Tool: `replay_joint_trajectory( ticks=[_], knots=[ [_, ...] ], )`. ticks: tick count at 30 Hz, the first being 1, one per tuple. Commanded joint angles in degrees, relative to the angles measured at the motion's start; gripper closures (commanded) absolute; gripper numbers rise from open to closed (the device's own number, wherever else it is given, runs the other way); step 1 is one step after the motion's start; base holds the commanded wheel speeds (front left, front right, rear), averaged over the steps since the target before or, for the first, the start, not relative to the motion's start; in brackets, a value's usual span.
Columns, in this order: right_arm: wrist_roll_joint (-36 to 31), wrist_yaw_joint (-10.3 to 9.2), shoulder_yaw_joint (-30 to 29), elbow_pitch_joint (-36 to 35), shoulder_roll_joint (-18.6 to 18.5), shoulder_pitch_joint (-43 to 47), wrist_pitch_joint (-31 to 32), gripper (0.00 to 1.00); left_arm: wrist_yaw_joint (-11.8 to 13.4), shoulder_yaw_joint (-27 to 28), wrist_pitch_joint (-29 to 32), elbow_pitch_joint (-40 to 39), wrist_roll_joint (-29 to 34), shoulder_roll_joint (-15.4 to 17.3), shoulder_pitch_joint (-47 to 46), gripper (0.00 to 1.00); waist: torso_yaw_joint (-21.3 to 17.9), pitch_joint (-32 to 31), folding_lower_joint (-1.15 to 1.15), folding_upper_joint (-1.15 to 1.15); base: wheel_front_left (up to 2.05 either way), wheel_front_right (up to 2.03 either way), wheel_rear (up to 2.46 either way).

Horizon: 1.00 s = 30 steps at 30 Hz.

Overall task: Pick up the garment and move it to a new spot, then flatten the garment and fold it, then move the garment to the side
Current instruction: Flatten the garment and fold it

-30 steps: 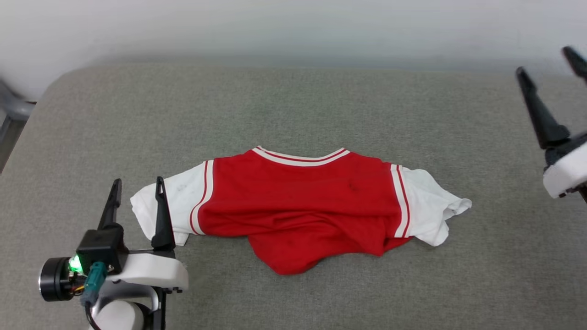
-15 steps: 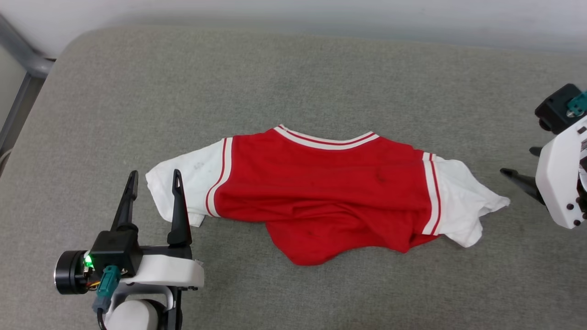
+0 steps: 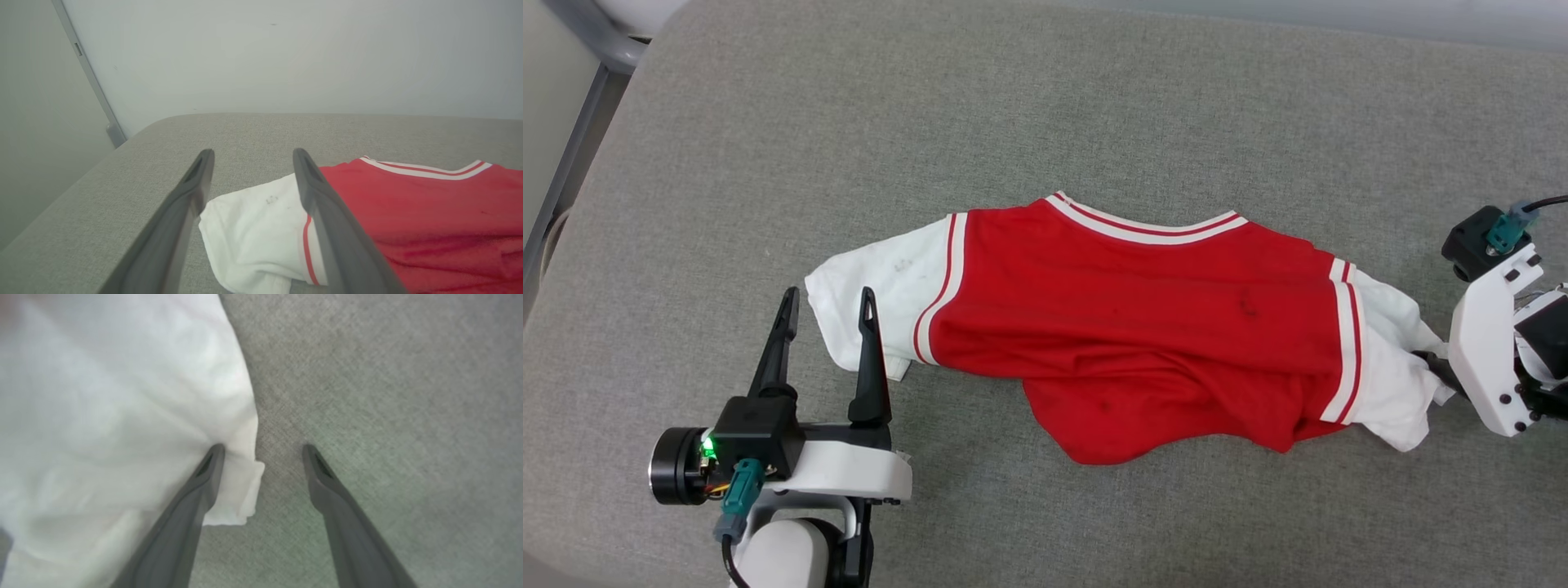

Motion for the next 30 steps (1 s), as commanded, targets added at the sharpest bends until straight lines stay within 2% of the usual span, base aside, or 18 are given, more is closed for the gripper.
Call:
replay_joint_trajectory(
  ticks=[1, 3, 4, 5, 6, 12, 17, 24, 30],
  knots=[
    [0.90, 0.04, 3.32, 1.69, 1.30, 2.67, 0.19, 0.00, -0.31, 0.35, -0.14, 0.21, 0.36, -0.43, -0.31, 0.00, -0.01, -0.02, 0.00, 0.00, 0.00, 0.00, 0.00],
    [1.89, 0.10, 5.07, 2.03, 1.61, 2.80, -1.49, 0.00, -0.71, 0.95, -0.14, 0.42, 0.70, -0.67, -0.07, 0.00, -0.29, -0.15, 0.00, 0.00, 0.00, 0.00, 0.00],
    [2.24, 0.11, 5.82, 2.01, 1.81, 2.58, -2.58, 0.27, -0.87, 1.17, -0.14, 0.56, 0.88, -0.80, 0.08, 0.00, -0.48, -0.31, 0.00, 0.00, 0.00, 0.00, 0.00],
    [2.36, 0.13, 6.39, 1.77, 1.99, 2.09, -4.14, 0.84, -0.87, 1.41, -0.14, 0.71, 0.99, -0.88, 0.30, 0.00, -0.75, -0.54, 0.00, 0.00, 0.00, 0.00, 0.00],
    [2.50, 0.14, 6.80, 1.54, 2.10, 1.33, -5.83, 1.00, -1.07, 1.65, -0.14, 0.89, 1.20, -0.92, 0.46, 0.00, -1.01, -0.80, 0.00, 0.00, 0.00, 0.00, 0.00],
    [2.84, -0.02, 7.10, 1.12, 0.64, -2.49, -16.31, 1.00, -1.89, 2.88, -0.14, 1.86, 2.00, -1.53, 1.36, 0.00, -2.47, -3.86, 0.00, 0.00, 0.00, 0.00, 0.00],
    [4.08, -0.02, 6.38, -1.39, -1.59, -0.35, -22.62, 1.00, -2.20, 3.98, -0.14, 2.12, 2.46, -1.88, 3.35, 0.00, -4.02, -6.99, 0.00, 0.00, 0.00, 0.00, 0.00],
    [5.83, -0.02, 1.38, -5.68, -7.19, 5.30, -26.56, 1.00, -2.41, 5.45, -0.14, 1.47, 2.94, -2.15, 6.10, 0.00, -6.16, -9.26, 0.00, 0.00, 0.00, 0.00, 0.00],
    [6.36, -0.02, -5.50, -7.44, -10.50, 9.87, -26.92, 1.00, -2.90, 6.08, -0.14, 1.12, 3.36, -2.30, 6.85, 0.00, -7.15, -9.36, 0.00, 0.00, 0.00, 0.00, 0.00]
  ],
)
